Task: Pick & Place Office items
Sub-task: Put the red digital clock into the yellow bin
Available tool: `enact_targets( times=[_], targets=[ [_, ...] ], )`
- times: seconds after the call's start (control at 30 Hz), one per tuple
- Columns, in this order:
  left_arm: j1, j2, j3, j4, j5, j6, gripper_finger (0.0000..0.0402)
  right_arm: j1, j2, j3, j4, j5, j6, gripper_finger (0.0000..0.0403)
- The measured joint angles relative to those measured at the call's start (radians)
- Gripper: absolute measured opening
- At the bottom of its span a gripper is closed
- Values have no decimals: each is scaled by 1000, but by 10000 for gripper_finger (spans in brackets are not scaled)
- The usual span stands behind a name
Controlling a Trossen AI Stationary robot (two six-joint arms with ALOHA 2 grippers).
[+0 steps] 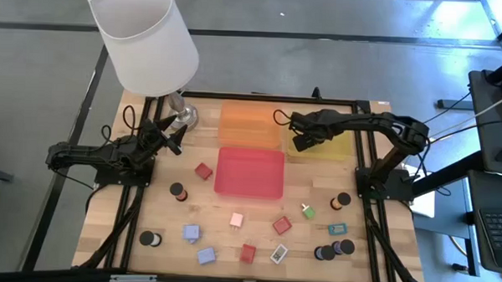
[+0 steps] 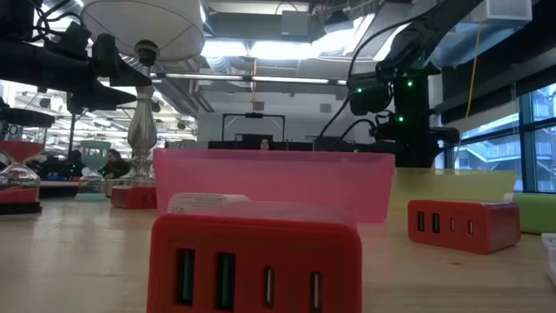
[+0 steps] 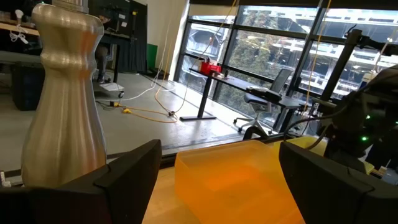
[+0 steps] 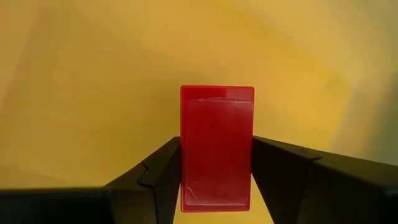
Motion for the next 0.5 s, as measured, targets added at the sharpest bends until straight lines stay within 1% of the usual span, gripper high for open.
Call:
enact_targets(
  times=[0.3,0.4,0.5],
  targets=[
    [0,0,0,0,0,0,322,-1,0,0,3,2,2,176],
    [0,0,0,0,0,0,322,0,0,0,3,26,2,177],
    [0,0,0,0,0,0,322,0,0,0,3,28,1,177]
  ],
)
